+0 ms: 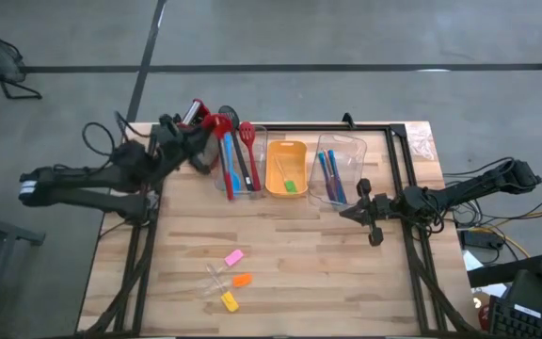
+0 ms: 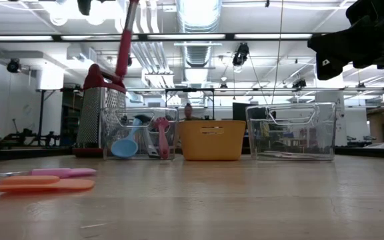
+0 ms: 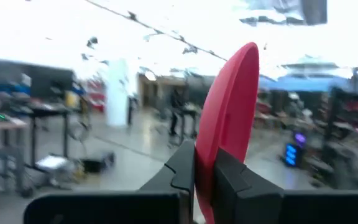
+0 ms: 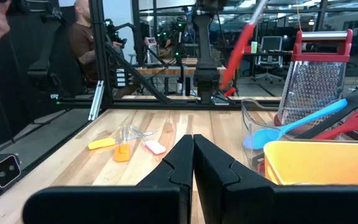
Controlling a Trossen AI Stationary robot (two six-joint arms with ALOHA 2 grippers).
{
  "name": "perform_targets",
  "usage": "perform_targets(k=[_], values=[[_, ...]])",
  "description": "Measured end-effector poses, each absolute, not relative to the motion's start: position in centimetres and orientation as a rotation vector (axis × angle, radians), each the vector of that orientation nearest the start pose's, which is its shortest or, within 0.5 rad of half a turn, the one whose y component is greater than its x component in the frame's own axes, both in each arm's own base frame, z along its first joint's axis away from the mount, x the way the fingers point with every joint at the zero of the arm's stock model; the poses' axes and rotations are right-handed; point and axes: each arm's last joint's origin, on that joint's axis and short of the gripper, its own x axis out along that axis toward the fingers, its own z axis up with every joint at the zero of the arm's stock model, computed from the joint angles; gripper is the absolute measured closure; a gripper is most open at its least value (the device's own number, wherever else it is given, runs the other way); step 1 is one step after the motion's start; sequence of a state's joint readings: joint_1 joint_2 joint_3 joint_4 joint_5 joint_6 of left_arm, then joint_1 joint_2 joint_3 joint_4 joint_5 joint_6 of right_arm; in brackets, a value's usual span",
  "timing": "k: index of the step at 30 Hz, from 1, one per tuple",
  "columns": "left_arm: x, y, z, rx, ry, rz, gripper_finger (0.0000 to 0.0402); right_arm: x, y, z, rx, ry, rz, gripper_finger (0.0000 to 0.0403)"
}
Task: Pick & Place Kitchen Items
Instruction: Put the red and silver spoon into the left transparent bin
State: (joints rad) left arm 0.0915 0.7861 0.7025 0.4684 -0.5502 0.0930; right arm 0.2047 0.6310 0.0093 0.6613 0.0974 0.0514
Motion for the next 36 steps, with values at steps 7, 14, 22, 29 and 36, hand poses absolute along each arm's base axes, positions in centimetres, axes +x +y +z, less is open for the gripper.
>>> perform_targets(k=[7, 14, 22, 29, 36], values=[[17.9, 6.6, 35.4, -0.025, -0.328, 0.787, 0.0376, 13.5, 2.5, 16.9, 0.058, -0.037, 0.109, 0.0394], [19.8, 9.8, 33.2, -0.001, -0.219, 0.883, 0.0376, 13.5, 2.5, 16.9, 0.058, -0.037, 0.109, 0.0394], [21.1, 12.6, 31.1, -0.027, -0.162, 0.953, 0.0376, 13.5, 2.5, 16.9, 0.057, -0.036, 0.108, 0.0394], [21.6, 14.8, 29.3, -0.092, -0.103, 0.965, 0.0376, 13.5, 2.5, 16.9, 0.057, -0.037, 0.108, 0.0394], [22.4, 15.8, 27.7, -0.080, -0.028, 0.976, 0.0376, 13.5, 2.5, 16.9, 0.057, -0.036, 0.109, 0.0394]])
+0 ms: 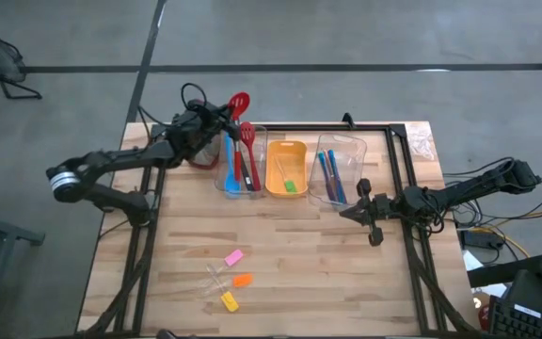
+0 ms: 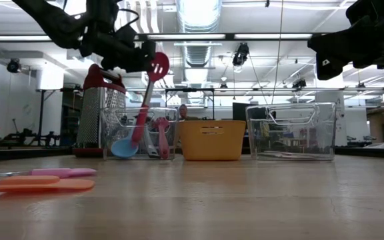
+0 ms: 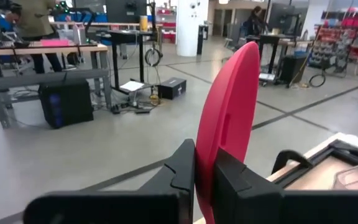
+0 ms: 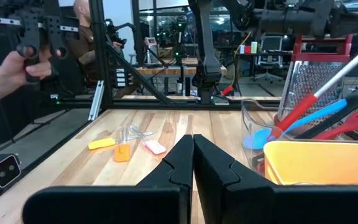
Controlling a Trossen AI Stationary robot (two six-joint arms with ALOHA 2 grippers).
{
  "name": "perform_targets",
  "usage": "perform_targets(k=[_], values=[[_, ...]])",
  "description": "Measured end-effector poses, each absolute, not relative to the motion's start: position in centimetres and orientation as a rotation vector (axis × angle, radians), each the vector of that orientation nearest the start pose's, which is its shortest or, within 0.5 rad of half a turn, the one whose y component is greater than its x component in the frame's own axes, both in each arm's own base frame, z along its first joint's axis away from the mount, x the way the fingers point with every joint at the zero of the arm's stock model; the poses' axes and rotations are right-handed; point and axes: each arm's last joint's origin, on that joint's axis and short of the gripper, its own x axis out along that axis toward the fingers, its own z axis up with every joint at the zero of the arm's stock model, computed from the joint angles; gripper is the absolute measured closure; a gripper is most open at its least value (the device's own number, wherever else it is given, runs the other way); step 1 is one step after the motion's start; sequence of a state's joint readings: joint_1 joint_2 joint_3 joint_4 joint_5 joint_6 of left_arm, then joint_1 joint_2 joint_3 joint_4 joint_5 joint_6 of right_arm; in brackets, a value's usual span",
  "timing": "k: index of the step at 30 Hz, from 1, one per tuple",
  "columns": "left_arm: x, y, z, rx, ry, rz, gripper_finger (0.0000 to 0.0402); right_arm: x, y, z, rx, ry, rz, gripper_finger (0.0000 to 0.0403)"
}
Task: Pick & Place Kitchen Items
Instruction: Put the red and silver spoon into the left transparent bin
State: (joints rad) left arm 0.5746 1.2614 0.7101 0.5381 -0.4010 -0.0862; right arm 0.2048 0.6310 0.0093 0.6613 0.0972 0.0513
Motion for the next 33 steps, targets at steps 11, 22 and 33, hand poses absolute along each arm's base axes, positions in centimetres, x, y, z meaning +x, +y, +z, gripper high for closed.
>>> perform_targets(k=[11, 22, 33], values=[[23.1, 16.5, 26.0, -0.081, 0.049, 0.974, 0.0373, 13.5, 2.5, 16.9, 0.057, -0.036, 0.108, 0.0394], [23.9, 17.2, 23.5, -0.155, 0.128, 0.958, 0.0369, 13.5, 2.5, 16.9, 0.057, -0.036, 0.109, 0.0394], [24.3, 17.3, 22.6, -0.174, 0.178, 0.919, 0.0368, 13.5, 2.5, 16.9, 0.057, -0.036, 0.108, 0.0394]])
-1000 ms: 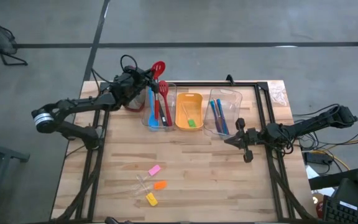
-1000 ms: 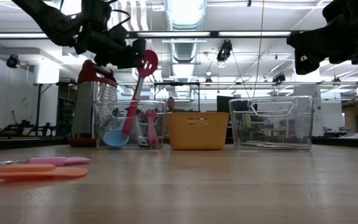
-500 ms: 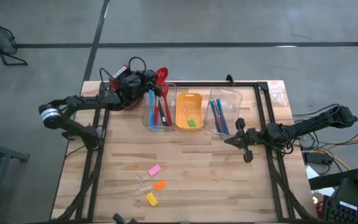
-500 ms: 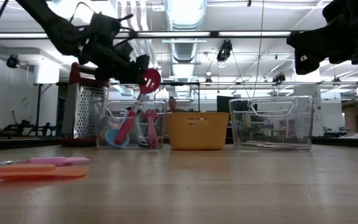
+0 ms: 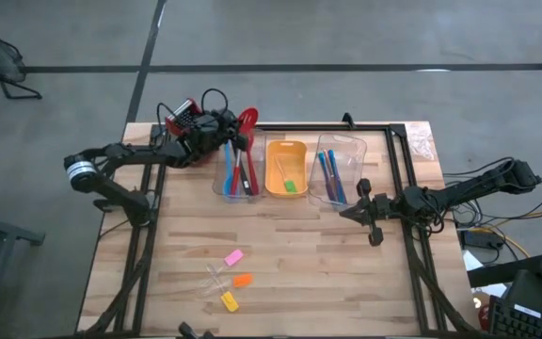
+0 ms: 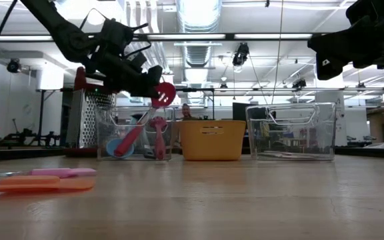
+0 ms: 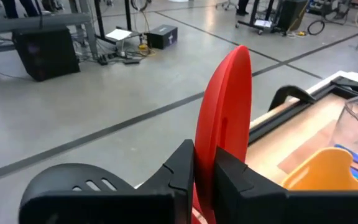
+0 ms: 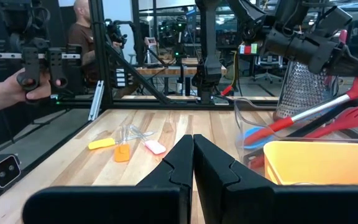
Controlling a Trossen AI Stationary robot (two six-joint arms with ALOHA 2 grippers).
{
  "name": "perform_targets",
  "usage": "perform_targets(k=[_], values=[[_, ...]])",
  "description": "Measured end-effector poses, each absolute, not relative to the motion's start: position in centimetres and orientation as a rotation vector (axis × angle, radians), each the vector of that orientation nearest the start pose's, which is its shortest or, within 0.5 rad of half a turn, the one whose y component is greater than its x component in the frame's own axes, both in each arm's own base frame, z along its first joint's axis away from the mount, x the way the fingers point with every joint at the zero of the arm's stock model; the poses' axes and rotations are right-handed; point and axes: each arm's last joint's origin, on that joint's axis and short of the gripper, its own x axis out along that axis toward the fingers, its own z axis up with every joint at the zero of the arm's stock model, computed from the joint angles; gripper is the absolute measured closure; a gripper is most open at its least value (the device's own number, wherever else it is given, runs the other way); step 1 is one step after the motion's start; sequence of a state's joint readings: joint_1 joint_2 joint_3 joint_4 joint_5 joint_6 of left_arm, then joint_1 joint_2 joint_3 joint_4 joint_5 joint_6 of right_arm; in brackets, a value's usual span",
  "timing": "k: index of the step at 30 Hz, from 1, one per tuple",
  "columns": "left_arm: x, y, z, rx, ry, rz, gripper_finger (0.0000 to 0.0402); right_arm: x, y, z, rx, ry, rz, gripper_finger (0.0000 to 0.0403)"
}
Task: Pick & Place Kitchen Items
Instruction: Put the red and silver spoon into the left transparent bin, then put the pink spatula into the yellow bin
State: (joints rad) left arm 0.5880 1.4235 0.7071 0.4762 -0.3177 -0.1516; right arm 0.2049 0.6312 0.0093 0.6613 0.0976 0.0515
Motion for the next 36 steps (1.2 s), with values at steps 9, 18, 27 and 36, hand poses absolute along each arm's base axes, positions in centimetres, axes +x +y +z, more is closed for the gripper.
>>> perform_targets(k=[9, 18, 27, 36], values=[[24.2, 17.2, 22.5, -0.174, 0.206, 0.897, 0.0367, 13.5, 2.5, 16.9, 0.057, -0.036, 0.108, 0.0394], [24.2, 17.0, 22.3, -0.189, 0.226, 0.878, 0.0367, 13.5, 2.5, 16.9, 0.058, -0.036, 0.108, 0.0394], [24.2, 16.9, 22.3, -0.191, 0.238, 0.870, 0.0313, 13.5, 2.5, 16.9, 0.057, -0.036, 0.108, 0.0394], [22.9, 15.2, 25.1, -0.182, 0.193, 0.725, 0.0247, 13.5, 2.5, 16.9, 0.057, -0.036, 0.109, 0.0394]])
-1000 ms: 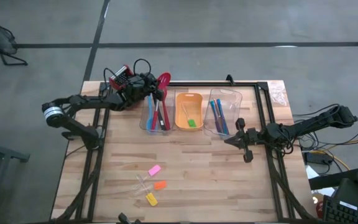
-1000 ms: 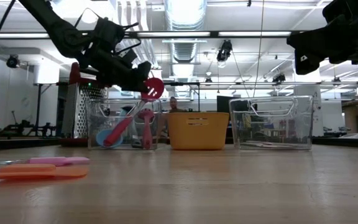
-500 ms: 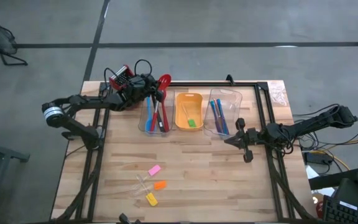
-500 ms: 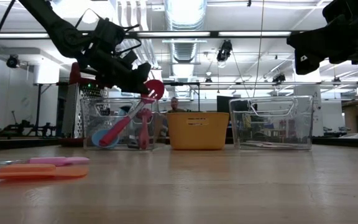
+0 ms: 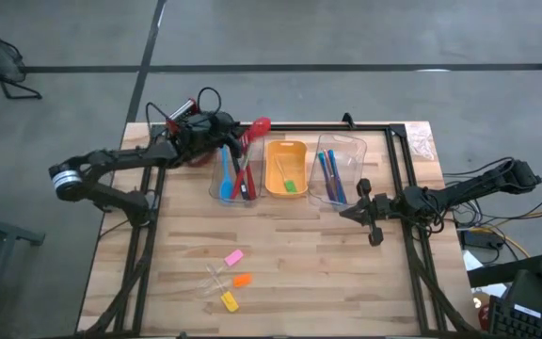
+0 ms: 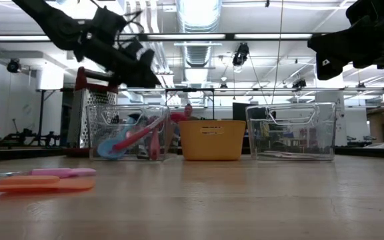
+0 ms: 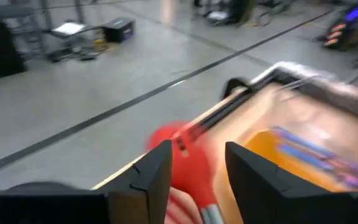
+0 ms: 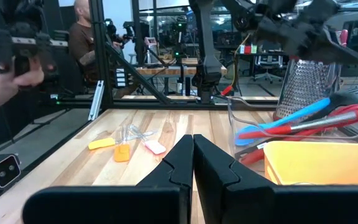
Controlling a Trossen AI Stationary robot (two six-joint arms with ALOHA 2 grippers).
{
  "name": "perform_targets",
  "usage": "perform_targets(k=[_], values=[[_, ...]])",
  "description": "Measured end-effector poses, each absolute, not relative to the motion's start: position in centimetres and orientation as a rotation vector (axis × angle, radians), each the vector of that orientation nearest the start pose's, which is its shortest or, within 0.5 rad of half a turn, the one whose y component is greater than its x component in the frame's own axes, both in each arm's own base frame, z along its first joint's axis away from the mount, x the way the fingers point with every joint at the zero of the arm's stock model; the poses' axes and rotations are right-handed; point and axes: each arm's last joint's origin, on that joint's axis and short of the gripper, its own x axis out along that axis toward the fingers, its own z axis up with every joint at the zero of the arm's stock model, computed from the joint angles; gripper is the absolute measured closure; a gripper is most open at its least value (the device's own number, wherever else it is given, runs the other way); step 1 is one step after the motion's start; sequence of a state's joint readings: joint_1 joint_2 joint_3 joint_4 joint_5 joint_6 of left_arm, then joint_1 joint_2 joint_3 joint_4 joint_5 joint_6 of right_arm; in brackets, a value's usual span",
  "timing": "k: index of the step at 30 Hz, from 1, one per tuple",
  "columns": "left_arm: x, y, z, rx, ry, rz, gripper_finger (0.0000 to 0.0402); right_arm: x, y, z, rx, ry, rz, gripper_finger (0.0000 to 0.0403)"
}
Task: Pick & Place Kitchen Items
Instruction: Put the pink spatula into the yellow bin
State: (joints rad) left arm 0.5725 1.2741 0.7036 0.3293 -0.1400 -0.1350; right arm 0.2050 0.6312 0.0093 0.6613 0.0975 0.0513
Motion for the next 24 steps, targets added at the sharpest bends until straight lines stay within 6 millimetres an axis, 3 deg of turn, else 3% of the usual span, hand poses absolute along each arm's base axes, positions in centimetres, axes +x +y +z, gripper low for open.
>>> perform_targets(k=[7, 12, 24], values=[[20.4, 12.5, 27.9, -0.156, 0.158, 0.540, 0.0246, 13.5, 2.5, 16.9, 0.057, -0.037, 0.108, 0.0394], [18.4, 9.7, 28.3, -0.134, 0.092, 0.431, 0.0248, 13.5, 2.5, 16.9, 0.058, -0.036, 0.108, 0.0394], [15.2, 3.1, 25.6, -0.137, 0.018, -0.059, 0.0248, 13.5, 2.5, 16.9, 0.057, -0.037, 0.106, 0.0394]])
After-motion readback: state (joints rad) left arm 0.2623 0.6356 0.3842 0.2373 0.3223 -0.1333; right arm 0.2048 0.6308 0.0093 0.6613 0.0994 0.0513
